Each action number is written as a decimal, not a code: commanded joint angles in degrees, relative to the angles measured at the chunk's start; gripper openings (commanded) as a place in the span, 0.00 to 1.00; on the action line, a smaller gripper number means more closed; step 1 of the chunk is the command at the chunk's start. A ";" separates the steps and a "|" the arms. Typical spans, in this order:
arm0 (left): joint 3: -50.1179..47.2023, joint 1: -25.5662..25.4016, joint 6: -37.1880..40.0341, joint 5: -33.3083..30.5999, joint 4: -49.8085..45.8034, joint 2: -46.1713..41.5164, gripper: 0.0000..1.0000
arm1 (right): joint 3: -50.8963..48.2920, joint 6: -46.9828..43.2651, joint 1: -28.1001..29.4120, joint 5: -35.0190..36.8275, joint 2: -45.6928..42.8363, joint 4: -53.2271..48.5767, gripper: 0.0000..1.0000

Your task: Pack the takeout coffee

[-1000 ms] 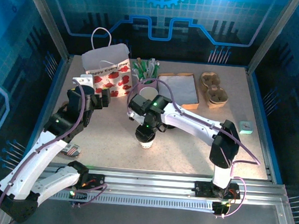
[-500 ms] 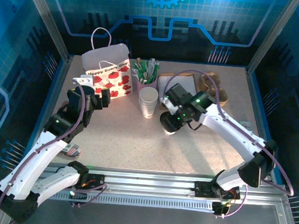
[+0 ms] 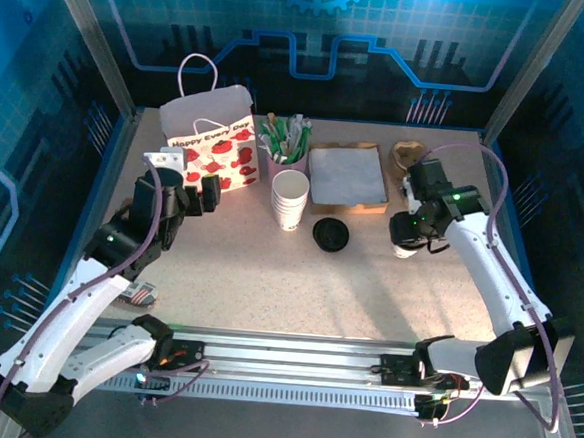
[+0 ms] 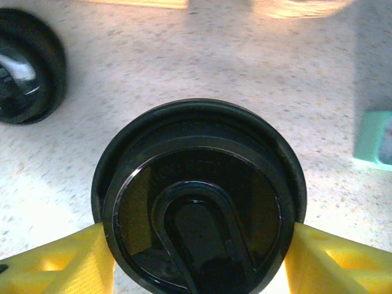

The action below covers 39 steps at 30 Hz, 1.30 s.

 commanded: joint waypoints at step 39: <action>1.65 0.15 -1.72 5.34 -1.35 -1.61 0.99 | 1.29 4.17 -21.06 -5.04 12.49 4.81 0.76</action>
